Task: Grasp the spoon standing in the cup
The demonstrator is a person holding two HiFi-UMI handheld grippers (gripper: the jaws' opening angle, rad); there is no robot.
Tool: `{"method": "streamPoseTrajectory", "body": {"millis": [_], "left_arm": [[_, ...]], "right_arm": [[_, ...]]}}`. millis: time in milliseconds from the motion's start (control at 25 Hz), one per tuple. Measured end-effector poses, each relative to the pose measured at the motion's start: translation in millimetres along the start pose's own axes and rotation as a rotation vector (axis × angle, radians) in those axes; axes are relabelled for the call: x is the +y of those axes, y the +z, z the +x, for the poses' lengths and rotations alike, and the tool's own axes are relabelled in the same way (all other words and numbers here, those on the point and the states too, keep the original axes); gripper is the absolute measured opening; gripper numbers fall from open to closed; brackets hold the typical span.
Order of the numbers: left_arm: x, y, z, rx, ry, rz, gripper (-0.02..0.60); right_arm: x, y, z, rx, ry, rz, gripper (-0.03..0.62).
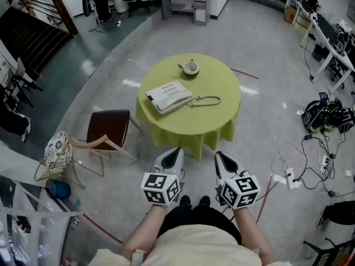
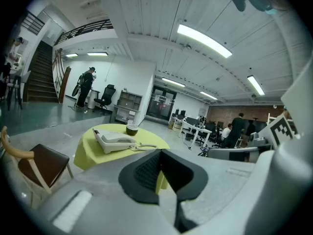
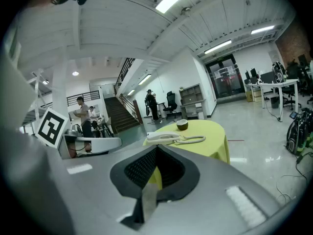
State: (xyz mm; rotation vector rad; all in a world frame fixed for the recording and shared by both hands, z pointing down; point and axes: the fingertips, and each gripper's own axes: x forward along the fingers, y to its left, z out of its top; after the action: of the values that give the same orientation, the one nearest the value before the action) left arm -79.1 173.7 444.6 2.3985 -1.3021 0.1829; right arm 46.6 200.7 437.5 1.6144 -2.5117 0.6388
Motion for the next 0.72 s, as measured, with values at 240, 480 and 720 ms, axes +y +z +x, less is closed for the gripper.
{"method": "streamPoseTrajectory", "body": {"millis": [240,480,720], "left_arm": [[-1.5,-0.8,0.0,-0.002,0.008,0.009,0.002],[-5.1,-4.0,1.0,0.0,0.01,-0.001,0.002],[-15.2,-6.5,11.6,0.011,0.036,0.028,0.002]], "right_arm": [[-1.5,-0.1,-0.2,-0.008,0.004,-0.009,-0.002],[-7.4,-1.3,-3.2,-0.014,-0.004,-0.015,0.0],[-29.8,-1.5,-12.7,-0.019,-0.025,0.003,0.002]]}}
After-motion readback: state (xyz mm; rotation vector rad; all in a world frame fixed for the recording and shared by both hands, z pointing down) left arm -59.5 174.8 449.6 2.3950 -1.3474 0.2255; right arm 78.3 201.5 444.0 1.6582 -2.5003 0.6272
